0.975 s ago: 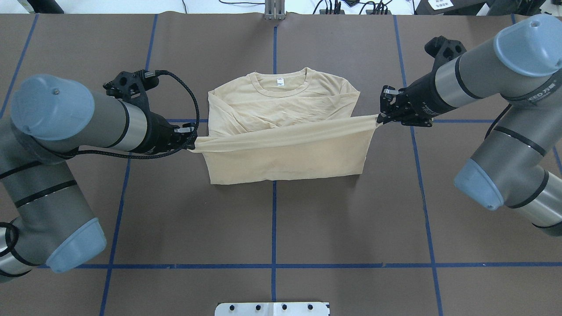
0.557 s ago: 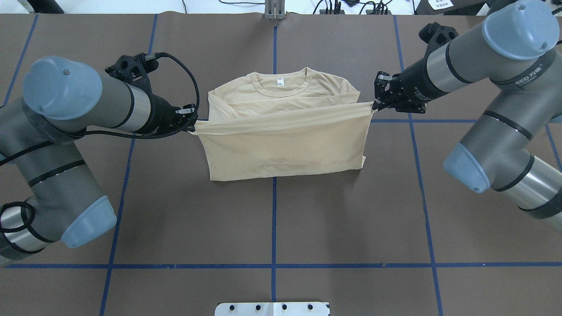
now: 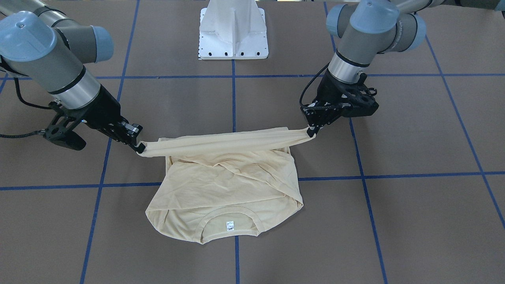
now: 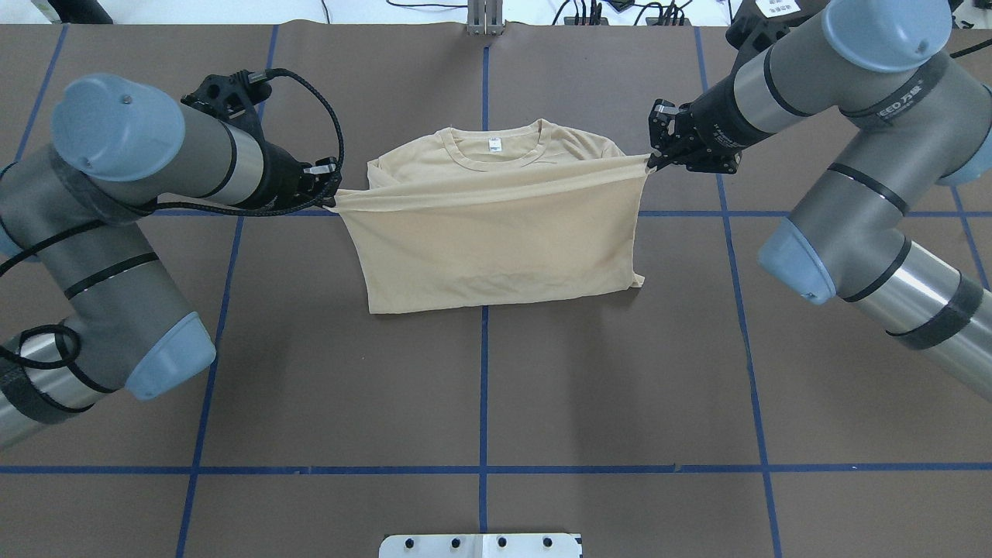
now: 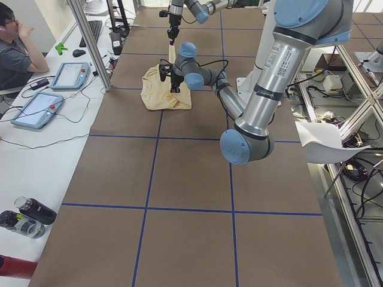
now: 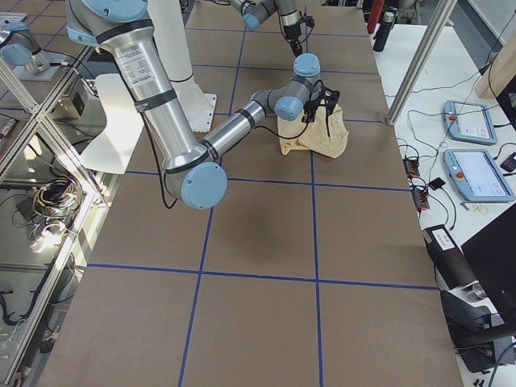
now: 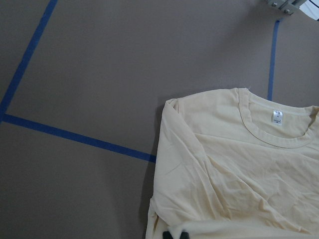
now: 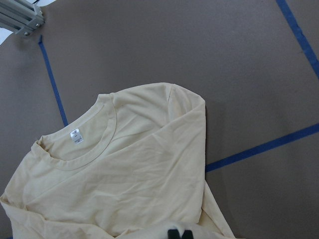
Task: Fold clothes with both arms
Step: 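Carry the hem over the shirt to the collar with both grippers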
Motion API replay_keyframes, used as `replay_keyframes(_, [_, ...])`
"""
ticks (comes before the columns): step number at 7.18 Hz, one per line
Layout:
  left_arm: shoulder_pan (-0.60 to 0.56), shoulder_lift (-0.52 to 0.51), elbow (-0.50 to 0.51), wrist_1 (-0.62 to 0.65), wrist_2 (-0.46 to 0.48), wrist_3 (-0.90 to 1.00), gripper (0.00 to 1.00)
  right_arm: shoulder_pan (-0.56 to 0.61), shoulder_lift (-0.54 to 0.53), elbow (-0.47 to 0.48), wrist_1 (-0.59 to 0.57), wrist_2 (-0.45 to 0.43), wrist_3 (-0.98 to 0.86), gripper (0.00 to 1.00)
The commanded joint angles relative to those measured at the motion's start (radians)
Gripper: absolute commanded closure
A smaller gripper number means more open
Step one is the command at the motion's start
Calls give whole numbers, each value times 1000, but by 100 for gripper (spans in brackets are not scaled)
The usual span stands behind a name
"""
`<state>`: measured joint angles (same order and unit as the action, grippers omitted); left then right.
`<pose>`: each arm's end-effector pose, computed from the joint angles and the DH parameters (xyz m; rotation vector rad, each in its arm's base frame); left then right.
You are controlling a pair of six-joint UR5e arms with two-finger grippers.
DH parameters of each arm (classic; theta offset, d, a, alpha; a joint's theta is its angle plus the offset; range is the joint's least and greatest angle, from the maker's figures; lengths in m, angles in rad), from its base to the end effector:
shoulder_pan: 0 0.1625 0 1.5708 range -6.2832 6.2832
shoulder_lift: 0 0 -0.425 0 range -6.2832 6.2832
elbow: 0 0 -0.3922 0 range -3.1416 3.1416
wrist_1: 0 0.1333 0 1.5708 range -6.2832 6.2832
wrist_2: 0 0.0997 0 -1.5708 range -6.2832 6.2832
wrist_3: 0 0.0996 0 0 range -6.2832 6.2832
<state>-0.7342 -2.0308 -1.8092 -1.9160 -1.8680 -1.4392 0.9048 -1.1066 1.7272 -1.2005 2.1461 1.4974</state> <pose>0.3916 -0.4937 0.2529 0.1908 1.0595 -0.3888 -0.3294 -0.5473 0.2768 -0.0130 -1.1041 0.4616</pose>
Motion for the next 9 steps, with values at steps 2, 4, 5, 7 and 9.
replay_keyframes(2, [-7, -20, 106, -90, 12, -3, 100, 8, 7, -156, 186, -2, 0, 100])
replay_keyframes(4, [-20, -34, 106, -90, 15, -6, 100, 6, 37, -191, 193, -2, 0, 100])
replay_keyframes(5, [-25, -45, 106, -89, 16, -7, 100, 6, 42, -205, 193, -2, 0, 100])
replay_keyframes(7, [-21, -86, 183, -94, 16, -84, 100, 6, 44, -216, 199, -8, -5, 100])
replay_keyframes(9, [-19, -132, 278, -110, 75, -95, 100, 3, 45, -239, 199, -11, -5, 100])
